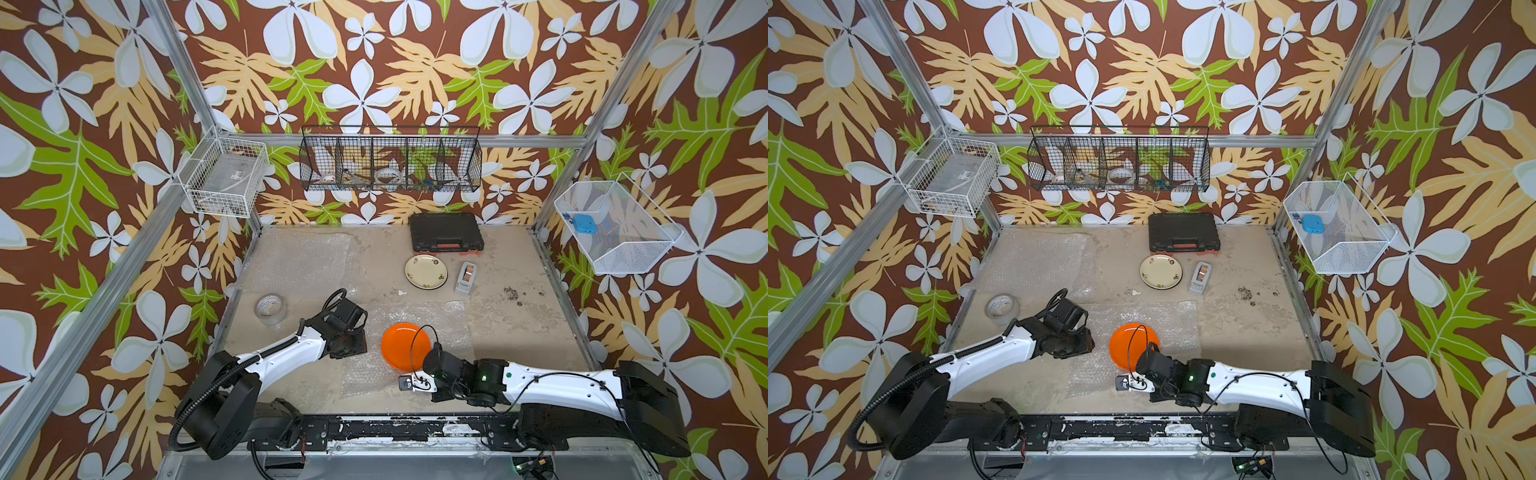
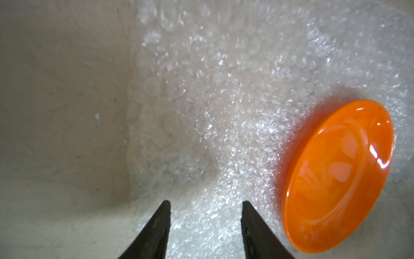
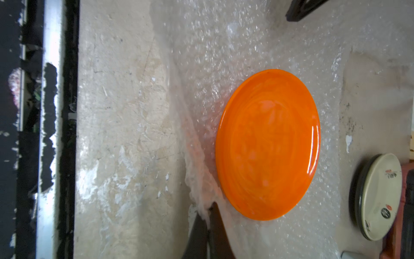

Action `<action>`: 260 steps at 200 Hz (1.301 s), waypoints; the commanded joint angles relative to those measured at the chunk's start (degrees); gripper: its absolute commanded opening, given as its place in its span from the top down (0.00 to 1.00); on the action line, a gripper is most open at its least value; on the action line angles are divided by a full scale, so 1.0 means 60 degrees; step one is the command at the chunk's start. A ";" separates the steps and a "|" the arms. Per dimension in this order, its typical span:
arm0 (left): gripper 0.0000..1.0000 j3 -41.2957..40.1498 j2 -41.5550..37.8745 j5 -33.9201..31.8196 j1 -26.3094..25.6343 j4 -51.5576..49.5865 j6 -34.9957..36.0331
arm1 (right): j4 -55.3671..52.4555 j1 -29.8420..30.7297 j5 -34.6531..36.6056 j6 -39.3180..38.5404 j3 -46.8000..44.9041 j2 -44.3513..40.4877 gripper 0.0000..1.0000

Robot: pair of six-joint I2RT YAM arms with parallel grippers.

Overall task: Wrap dinner plates in bubble wrap
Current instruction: Wrap the plate in the bubble wrap.

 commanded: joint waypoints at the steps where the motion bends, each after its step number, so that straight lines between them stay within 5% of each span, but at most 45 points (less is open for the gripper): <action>1: 0.48 0.0427 -0.0269 -0.0521 -0.0002 -0.0547 0.0162 | 0.0014 -0.0472 -0.0850 0.0449 0.0355 0.0223 1.00; 26: 0.50 0.1356 -0.0777 -0.0705 0.0005 -0.1470 0.0511 | 0.0014 -0.1245 -0.2134 0.1133 0.0760 0.0424 1.00; 71: 0.59 0.2168 -0.1367 0.0575 -0.0221 -0.1879 0.0778 | -0.0349 -0.3164 -0.4565 0.2877 0.1653 0.1481 1.00; 146: 0.74 0.2561 -0.0457 0.0967 -0.2471 -0.1040 -0.0401 | -0.0151 -0.5690 -0.7420 0.6357 0.2236 0.3445 1.00; 173: 0.77 0.2476 0.0280 0.1187 -0.3080 -0.0158 -0.0813 | 0.0273 -0.5923 -0.7948 0.7606 0.2176 0.3713 1.00; 260: 0.82 0.3008 0.2746 0.0754 -0.3111 0.0741 -0.0563 | 0.0768 -0.6380 -0.8167 0.9707 0.1788 0.3530 1.00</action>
